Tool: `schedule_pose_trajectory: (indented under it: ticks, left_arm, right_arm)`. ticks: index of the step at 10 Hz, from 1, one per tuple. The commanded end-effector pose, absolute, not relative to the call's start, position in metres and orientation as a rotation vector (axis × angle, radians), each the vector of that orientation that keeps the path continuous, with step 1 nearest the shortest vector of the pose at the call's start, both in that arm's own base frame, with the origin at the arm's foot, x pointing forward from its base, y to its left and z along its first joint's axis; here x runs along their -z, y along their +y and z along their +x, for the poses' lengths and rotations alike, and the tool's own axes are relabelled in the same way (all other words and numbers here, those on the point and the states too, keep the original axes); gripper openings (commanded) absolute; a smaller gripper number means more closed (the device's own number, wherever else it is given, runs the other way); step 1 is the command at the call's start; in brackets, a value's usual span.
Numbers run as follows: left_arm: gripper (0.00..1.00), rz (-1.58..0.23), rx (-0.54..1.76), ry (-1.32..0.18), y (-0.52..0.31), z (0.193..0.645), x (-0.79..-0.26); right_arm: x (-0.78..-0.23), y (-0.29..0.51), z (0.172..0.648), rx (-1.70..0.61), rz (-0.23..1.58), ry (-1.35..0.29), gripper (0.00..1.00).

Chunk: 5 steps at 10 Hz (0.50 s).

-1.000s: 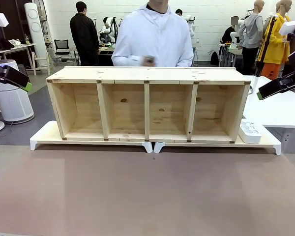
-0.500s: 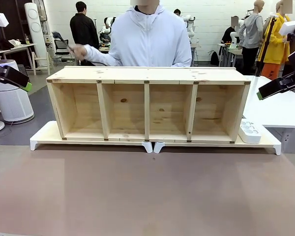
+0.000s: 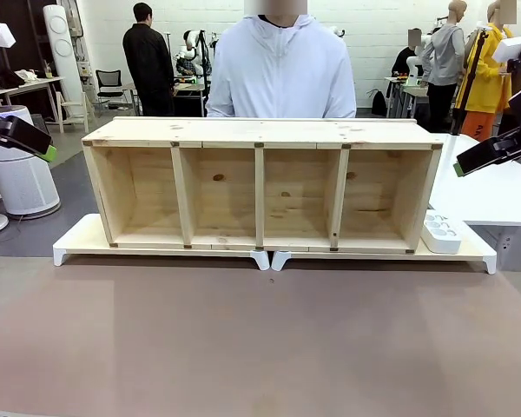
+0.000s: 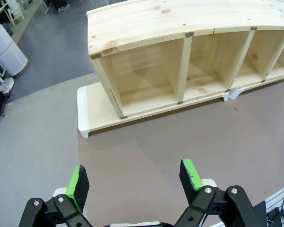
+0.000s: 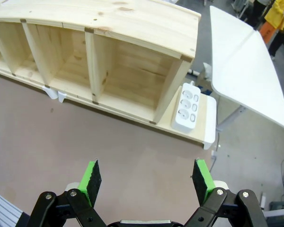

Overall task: Perform cable management.
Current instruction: When the cord part of the Power Cable appears at the lower middle area of the table and stops, grasp the cord part of the Power Cable.

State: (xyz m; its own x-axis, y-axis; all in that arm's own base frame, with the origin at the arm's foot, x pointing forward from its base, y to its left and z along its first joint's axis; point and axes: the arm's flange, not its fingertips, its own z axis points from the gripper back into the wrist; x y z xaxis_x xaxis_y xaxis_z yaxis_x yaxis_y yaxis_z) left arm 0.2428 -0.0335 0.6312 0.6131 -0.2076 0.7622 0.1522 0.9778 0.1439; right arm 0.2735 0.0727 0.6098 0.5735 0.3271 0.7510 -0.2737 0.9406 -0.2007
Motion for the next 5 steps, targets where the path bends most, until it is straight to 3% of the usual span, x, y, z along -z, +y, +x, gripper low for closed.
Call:
schedule_pose_trajectory:
  ticks: [1, 5]
  left_arm:
    - [1.0, 0.067, 0.208, -0.892, -0.0347, 0.2448, -0.6311]
    - [1.0, 0.067, 0.208, -0.892, -0.0347, 0.2448, -0.6311]
  right_arm:
    - [-0.6105, 0.0717, 0.2743, -0.353, -0.064, -0.9, 1.0]
    - [-0.6105, 0.0717, 0.2743, -0.353, -0.064, -0.9, 1.0]
